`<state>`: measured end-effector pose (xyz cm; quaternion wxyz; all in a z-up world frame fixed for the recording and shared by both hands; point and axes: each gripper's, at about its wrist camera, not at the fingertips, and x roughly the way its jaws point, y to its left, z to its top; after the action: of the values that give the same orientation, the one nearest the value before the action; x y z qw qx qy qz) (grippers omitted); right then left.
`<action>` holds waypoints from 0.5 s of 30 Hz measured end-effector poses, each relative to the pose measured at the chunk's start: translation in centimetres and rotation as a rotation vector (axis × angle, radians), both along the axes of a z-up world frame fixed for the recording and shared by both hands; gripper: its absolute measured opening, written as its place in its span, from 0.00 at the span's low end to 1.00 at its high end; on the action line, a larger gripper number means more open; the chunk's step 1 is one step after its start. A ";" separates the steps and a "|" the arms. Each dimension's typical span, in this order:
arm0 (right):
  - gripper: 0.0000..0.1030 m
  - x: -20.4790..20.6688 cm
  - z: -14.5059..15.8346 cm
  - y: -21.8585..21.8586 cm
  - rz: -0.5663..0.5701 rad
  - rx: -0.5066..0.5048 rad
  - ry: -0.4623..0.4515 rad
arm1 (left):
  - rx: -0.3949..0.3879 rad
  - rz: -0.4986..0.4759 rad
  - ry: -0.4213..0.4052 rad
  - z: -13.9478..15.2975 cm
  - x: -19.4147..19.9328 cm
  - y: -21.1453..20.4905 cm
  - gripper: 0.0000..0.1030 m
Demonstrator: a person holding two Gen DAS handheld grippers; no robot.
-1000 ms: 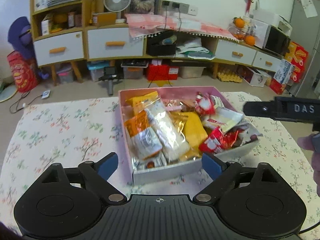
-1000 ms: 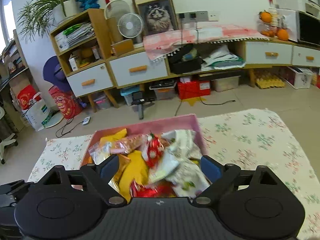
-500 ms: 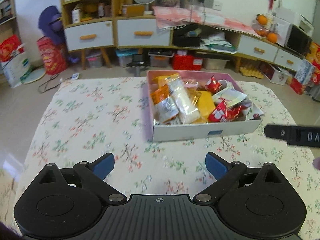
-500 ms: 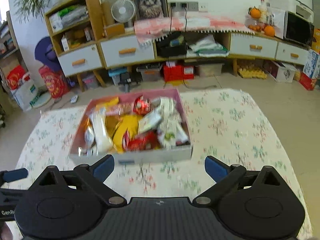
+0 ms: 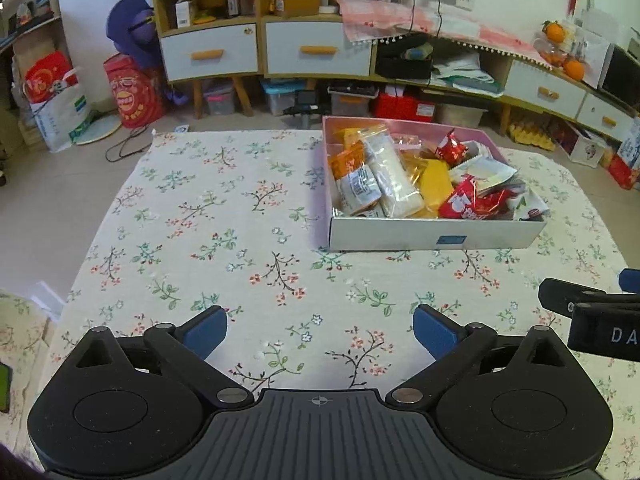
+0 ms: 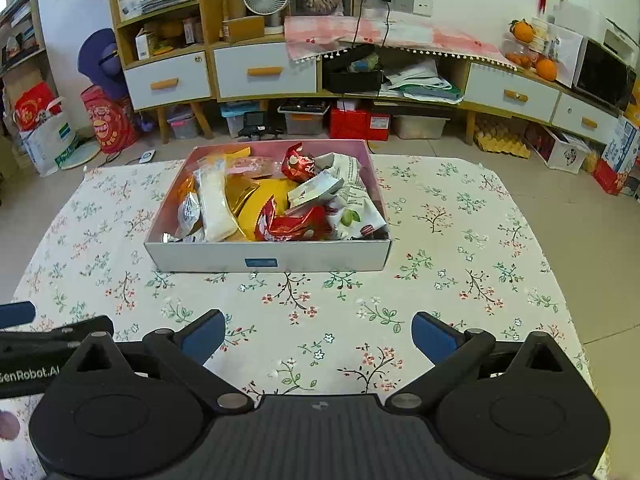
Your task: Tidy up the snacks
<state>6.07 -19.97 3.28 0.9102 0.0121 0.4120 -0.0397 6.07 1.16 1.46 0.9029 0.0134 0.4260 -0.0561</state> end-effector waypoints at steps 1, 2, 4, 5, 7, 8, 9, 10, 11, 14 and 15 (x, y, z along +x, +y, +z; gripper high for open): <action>0.76 -0.1 0.0 0.1 0.003 -0.012 0.000 | -0.001 0.000 0.003 -0.1 0.0 0.0 0.98; 0.76 0.0 -0.1 0.3 0.006 -0.023 0.002 | -0.002 -0.002 0.007 -0.2 0.0 -0.1 0.98; 0.76 0.0 -0.2 0.4 0.006 -0.024 0.008 | 0.003 -0.006 0.014 -0.3 0.1 -0.2 0.98; 0.76 0.1 -0.3 0.3 0.007 -0.013 0.012 | 0.005 -0.006 0.016 -0.4 0.1 -0.3 0.98; 0.76 0.2 -0.4 0.3 0.007 0.004 0.020 | 0.011 -0.007 0.019 -0.5 0.1 -0.4 0.98; 0.76 0.2 -0.4 0.2 0.007 0.005 0.024 | 0.014 -0.007 0.020 -0.5 0.1 -0.4 0.98; 0.76 0.2 -0.5 0.3 0.006 0.001 0.026 | 0.016 -0.007 0.021 -0.6 0.1 -0.4 0.98; 0.76 0.3 -0.6 0.4 0.006 -0.004 0.028 | 0.018 -0.007 0.022 -0.6 0.1 -0.4 0.98; 0.76 0.3 -0.6 0.5 0.006 -0.007 0.030 | 0.019 -0.006 0.024 -0.6 0.0 -0.4 0.98; 0.76 0.2 -0.7 0.6 0.008 -0.004 0.036 | 0.021 -0.003 0.026 -0.7 0.0 -0.3 0.98; 0.76 0.2 -0.7 0.6 0.009 -0.005 0.037 | 0.021 -0.003 0.027 -0.7 0.0 -0.3 0.98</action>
<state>6.22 -19.38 2.55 0.9026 0.0071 0.4288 -0.0370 6.09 0.86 0.78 0.8968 0.0230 0.4386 -0.0531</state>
